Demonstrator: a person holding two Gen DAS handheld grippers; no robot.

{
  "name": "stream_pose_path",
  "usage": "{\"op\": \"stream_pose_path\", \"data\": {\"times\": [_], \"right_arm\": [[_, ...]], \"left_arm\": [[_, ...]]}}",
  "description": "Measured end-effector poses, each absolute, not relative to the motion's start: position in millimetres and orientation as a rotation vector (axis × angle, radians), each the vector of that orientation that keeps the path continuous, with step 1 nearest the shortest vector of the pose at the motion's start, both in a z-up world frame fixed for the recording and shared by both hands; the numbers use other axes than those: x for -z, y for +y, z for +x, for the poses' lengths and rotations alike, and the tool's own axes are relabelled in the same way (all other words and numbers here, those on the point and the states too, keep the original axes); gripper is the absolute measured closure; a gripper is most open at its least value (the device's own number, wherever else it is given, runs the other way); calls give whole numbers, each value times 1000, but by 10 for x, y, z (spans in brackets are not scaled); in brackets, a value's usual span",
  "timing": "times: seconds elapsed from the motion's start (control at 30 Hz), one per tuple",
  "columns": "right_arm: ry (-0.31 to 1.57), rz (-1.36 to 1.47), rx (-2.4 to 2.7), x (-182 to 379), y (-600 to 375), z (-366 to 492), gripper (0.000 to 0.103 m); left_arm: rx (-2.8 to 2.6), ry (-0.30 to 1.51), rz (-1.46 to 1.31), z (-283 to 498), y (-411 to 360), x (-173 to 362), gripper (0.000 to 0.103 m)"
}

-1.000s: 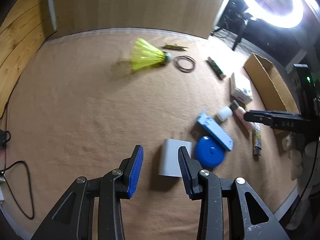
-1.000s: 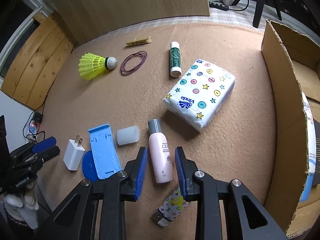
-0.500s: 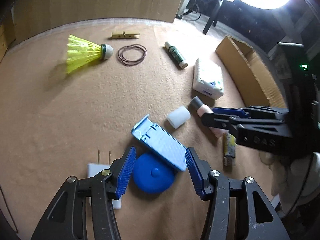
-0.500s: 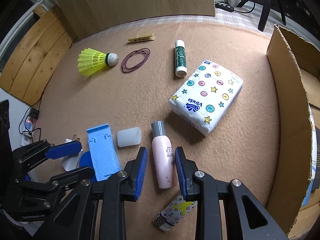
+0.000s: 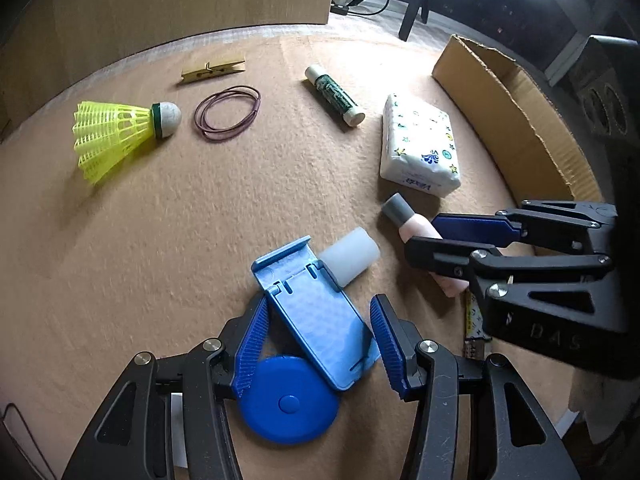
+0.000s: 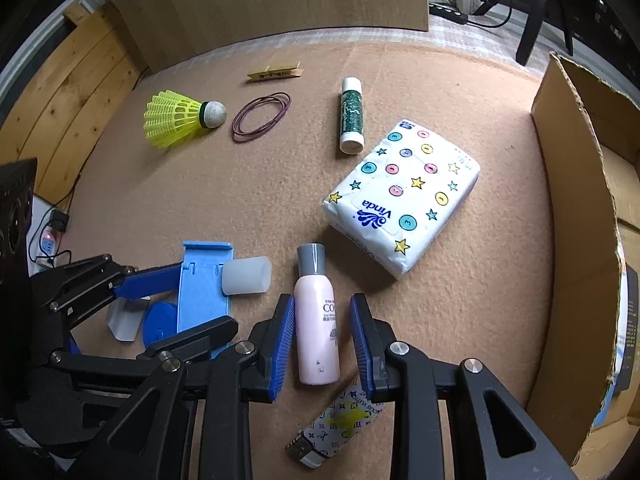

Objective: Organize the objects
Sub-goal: 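Grasp the blue phone stand with the left tool while the right tool grasps the pink bottle, then carry the phone stand with the left tool while the right tool carries the pink bottle over the box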

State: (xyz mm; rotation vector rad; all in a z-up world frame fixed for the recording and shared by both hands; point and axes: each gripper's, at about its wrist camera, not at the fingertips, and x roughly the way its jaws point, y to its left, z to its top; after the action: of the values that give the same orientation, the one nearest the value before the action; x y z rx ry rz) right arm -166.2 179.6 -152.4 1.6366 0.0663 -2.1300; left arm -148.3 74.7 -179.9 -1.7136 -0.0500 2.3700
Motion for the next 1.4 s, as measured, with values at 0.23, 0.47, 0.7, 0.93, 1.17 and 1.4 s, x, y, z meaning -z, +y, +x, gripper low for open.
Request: {"op": "stream_pose_path", "data": {"times": [0.23, 0.47, 0.7, 0.93, 1.17, 1.4], "right_arm": [[121, 1638, 2129, 1521, 1777, -1648, 77], [118, 1644, 2132, 1522, 1847, -1646, 78], [137, 1632, 2126, 1517, 1794, -1640, 77], [150, 1621, 2114, 1506, 1751, -1612, 85], [82, 1585, 2126, 1382, 1843, -1577, 85], [-6, 1518, 2159, 1103, 2010, -1501, 85]], "left_arm": [[-2410, 19, -1707, -1454, 668, 1795, 48], [-2422, -21, -1739, -1402, 438, 1782, 46], [-2446, 88, -1746, -1418, 639, 1813, 41], [-2474, 54, -1735, -1431, 545, 1773, 64], [-2517, -85, -1722, -1339, 365, 1677, 64], [-2576, -181, -1630, -1268, 273, 1347, 64]]}}
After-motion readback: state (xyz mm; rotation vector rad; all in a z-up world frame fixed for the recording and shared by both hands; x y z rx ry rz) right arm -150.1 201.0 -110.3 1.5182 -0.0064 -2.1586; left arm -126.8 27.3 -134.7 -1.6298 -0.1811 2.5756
